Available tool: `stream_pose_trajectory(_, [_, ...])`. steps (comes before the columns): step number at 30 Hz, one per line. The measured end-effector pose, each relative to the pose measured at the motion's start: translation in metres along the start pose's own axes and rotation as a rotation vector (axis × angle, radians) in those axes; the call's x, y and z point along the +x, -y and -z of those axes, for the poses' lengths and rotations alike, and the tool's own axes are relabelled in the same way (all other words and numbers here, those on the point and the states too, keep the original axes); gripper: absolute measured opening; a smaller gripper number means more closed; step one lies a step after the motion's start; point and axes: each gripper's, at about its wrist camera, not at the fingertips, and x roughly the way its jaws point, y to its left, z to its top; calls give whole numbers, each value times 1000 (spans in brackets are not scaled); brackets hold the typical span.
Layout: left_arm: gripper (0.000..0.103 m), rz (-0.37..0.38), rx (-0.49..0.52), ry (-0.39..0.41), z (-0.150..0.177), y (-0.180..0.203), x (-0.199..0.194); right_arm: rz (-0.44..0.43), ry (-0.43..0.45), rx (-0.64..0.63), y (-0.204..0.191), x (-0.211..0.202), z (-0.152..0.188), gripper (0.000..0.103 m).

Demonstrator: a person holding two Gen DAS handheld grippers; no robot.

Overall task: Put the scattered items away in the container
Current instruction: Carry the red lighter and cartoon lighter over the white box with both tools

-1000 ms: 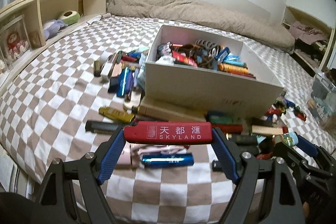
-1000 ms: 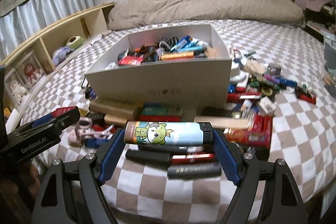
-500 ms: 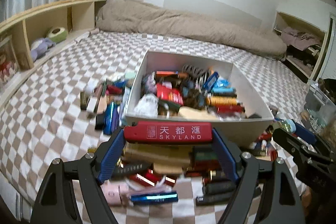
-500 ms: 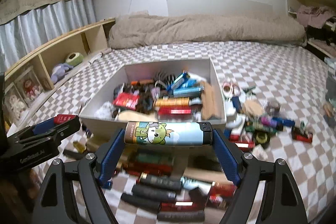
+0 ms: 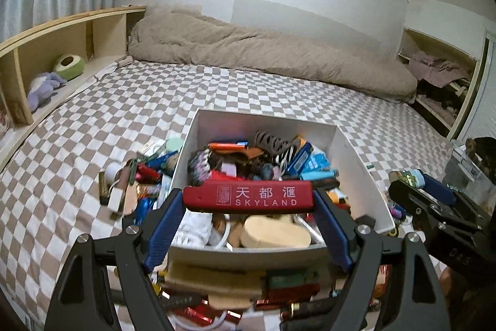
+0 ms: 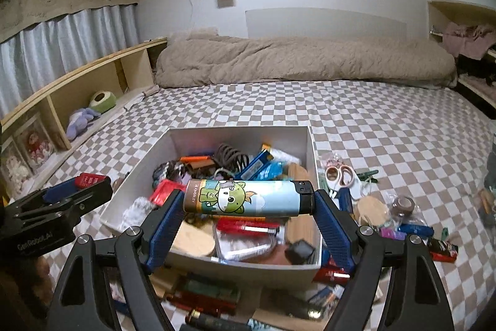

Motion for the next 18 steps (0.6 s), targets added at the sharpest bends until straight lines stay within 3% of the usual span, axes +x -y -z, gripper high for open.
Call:
stream_pose_trajectory(8, [82, -2, -3, -19, -15, -7, 30, 0, -20, 15, 7, 28, -27, 83])
stream_pose_trajectory(18, [82, 4, -10, -65, -7, -15, 57, -18, -144, 35, 14, 86, -41, 83])
